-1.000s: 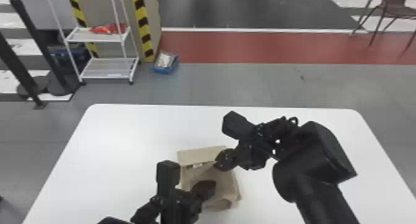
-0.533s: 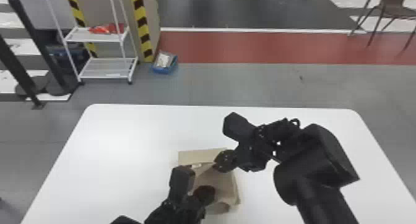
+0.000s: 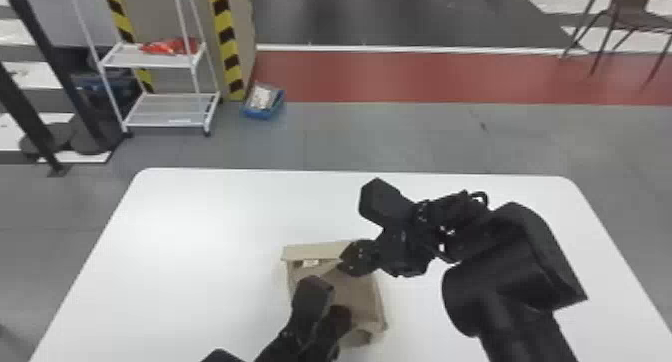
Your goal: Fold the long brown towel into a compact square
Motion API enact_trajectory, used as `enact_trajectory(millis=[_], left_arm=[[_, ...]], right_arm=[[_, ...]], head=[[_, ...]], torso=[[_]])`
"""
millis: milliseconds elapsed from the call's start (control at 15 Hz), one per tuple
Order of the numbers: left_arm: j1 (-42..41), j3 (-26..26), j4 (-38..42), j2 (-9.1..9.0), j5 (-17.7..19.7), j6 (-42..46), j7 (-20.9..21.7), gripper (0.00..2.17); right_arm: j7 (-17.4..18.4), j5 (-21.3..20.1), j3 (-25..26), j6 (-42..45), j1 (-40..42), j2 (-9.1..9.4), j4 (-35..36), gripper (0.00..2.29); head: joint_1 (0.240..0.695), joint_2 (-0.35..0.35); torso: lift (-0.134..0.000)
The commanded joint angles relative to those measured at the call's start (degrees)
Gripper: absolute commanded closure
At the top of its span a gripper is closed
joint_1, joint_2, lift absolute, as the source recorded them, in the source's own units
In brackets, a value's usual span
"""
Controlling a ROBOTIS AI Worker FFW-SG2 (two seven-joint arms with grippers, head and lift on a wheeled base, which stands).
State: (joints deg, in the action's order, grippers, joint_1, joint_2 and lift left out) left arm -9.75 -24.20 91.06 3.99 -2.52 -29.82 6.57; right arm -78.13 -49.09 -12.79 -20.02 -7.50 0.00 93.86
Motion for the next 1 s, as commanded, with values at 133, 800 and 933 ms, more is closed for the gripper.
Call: enact_trajectory(millis=[133, 800, 933], left_arm=[[2.02, -0.94, -3.08, -1.8, -0.82, 1.03, -0.42, 1.66], [4.57, 0.12, -4.66, -2.24, -0.91, 1.73, -0.33, 1.66], [4.22, -0.06, -3.96, -2.15, -2.31, 1.56, -0.42, 1.66]], right_arm=[[-0.19, 0.84, -0.57, -0.34, 1.08, -0.26, 0.62, 1.52], [-0.19, -1.01, -2.24, 2.3, -3.4, -2.9, -13.0, 1.52], [-0.19, -1.27, -2.06, 2.3, -4.54, -3.43, -14.5, 1.52]], head=[[0.695, -0.025], [0.695, -0.052], [0.695, -0.062]], torso=[[0.0], [0.0], [0.0]])
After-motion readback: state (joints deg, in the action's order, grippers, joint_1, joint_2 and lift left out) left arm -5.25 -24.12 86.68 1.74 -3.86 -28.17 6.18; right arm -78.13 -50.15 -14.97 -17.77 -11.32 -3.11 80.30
